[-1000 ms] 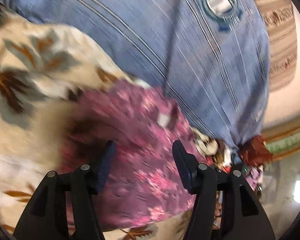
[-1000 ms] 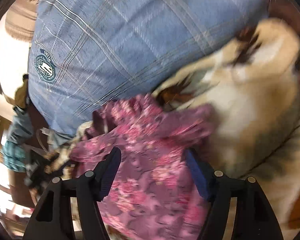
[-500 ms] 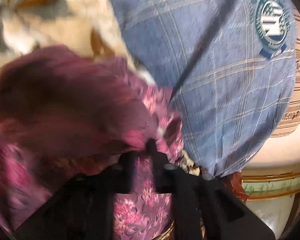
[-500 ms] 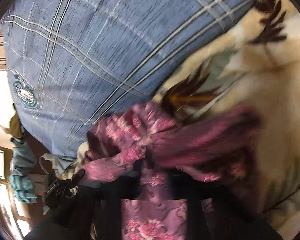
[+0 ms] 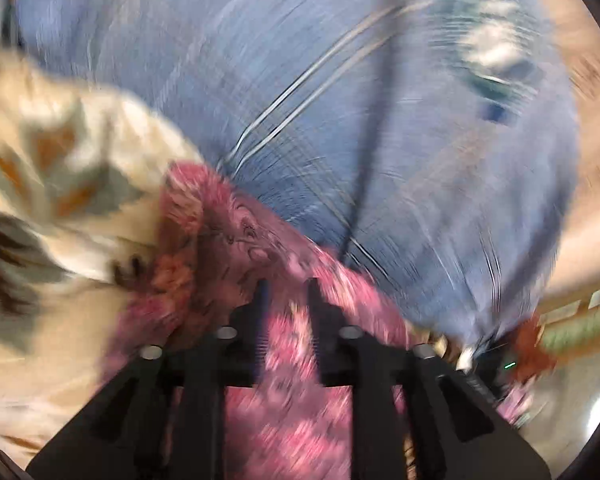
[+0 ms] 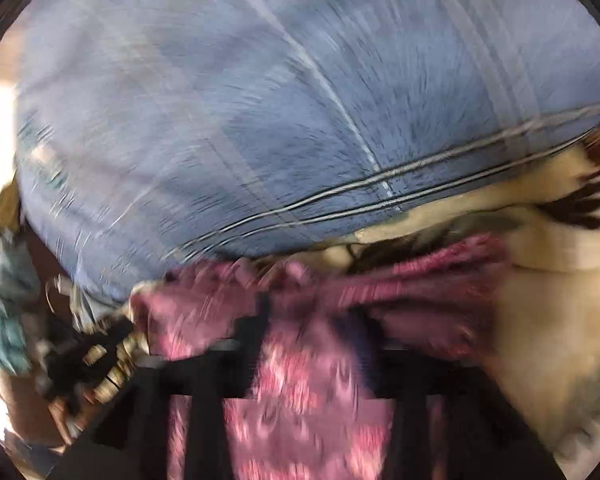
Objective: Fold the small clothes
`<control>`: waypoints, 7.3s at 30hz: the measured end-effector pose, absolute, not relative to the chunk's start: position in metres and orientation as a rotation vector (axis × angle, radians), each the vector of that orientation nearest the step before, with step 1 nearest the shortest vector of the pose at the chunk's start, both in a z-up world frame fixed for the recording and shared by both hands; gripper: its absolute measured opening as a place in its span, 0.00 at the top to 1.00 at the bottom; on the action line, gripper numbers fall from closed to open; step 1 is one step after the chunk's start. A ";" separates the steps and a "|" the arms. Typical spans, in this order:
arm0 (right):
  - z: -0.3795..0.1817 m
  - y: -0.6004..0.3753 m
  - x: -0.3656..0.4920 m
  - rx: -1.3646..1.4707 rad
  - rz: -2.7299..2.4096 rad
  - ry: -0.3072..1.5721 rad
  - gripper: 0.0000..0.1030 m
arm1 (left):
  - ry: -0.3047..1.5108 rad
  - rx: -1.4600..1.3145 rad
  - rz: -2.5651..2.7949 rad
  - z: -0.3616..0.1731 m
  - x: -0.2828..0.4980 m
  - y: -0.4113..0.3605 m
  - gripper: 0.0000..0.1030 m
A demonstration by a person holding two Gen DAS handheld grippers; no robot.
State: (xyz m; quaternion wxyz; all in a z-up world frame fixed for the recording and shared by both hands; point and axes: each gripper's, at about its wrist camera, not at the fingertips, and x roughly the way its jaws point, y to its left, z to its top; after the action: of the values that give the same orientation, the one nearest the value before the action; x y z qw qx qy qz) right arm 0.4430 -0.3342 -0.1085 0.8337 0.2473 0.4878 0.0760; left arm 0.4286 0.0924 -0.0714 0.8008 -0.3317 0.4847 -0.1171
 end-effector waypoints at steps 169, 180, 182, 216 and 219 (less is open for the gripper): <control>-0.130 -0.322 0.420 0.382 0.313 1.147 0.64 | 1.213 -0.410 -0.551 -0.124 0.336 -0.054 0.32; -0.112 -0.364 0.388 0.387 0.048 1.010 0.99 | 1.250 -0.398 -0.549 -0.144 0.337 -0.057 0.27; -0.136 -0.374 0.396 0.368 0.007 1.080 0.93 | 1.251 -0.407 -0.546 -0.142 0.336 -0.056 0.27; -0.084 -0.292 0.242 0.643 0.552 0.969 0.82 | 1.066 -0.617 -0.617 -0.021 0.226 0.014 0.81; -0.054 -0.277 0.201 0.612 0.608 0.906 0.82 | 0.994 -0.593 -0.624 0.005 0.180 0.039 0.81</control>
State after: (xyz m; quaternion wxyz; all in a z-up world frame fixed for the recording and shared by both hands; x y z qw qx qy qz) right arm 0.2006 -0.2771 -0.0540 0.8107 0.2865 0.4239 0.2846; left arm 0.1797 0.0389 0.0046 0.7915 -0.2754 0.4622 -0.2901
